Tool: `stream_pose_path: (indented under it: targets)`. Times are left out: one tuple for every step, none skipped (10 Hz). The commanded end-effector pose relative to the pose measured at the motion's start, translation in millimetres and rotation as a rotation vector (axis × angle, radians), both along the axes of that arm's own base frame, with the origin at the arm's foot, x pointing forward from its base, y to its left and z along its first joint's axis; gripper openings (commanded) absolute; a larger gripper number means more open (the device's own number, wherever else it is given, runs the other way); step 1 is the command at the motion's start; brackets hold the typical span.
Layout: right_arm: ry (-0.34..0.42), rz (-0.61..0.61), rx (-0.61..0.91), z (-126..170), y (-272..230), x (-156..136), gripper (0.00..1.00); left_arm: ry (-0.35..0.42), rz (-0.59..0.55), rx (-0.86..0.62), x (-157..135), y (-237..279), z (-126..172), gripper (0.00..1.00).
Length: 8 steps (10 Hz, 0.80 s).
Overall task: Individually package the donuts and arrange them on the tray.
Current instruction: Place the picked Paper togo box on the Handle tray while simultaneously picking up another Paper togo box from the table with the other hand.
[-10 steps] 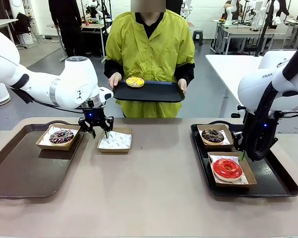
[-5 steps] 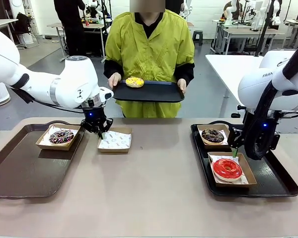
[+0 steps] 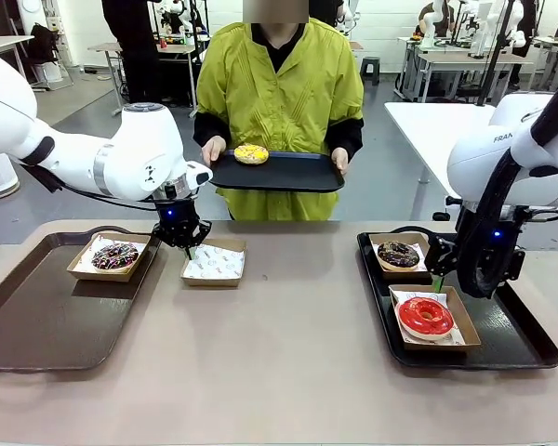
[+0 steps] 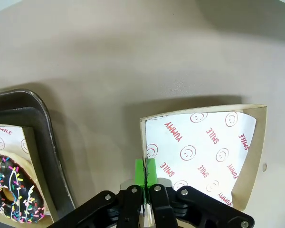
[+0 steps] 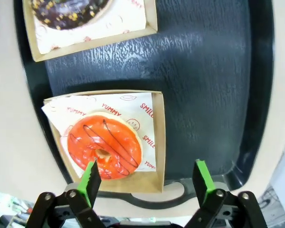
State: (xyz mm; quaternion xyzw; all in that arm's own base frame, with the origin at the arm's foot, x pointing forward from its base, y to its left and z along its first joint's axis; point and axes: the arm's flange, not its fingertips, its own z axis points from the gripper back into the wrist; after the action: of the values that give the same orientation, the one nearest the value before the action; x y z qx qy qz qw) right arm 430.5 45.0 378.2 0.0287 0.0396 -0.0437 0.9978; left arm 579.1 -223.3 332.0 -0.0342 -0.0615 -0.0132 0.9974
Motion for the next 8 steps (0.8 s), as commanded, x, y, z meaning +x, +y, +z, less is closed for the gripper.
stream_pose_path:
  targets:
    - [0.011,0.153,0.275,29,-19,-9,1.0,0.041,0.036,-0.003,-2,-3,24,0.0]
    - [-0.019,0.197,0.427,51,-42,-17,1.0,0.012,0.025,-0.009,-7,-3,47,0.0]
    - [-0.044,0.212,0.554,70,-67,-28,1.0,-0.019,0.02,-0.015,-12,-3,70,0.0]
    - [-0.079,0.218,0.684,86,-89,-40,1.0,-0.058,0.014,-0.028,-14,-4,91,0.0]
    - [-0.147,0.189,0.797,102,-114,-55,1.0,-0.076,0.014,-0.042,-15,-5,113,0.0]
    - [-0.219,0.127,0.901,111,-139,-68,1.0,-0.097,0.01,-0.04,-16,-7,131,0.0]
    - [-0.286,0.071,0.993,113,-166,-82,1.0,-0.114,0.013,-0.043,-16,-10,148,0.0]
    - [-0.34,0.018,1.062,106,-189,-94,1.0,-0.126,0.022,-0.041,-14,-12,162,0.0]
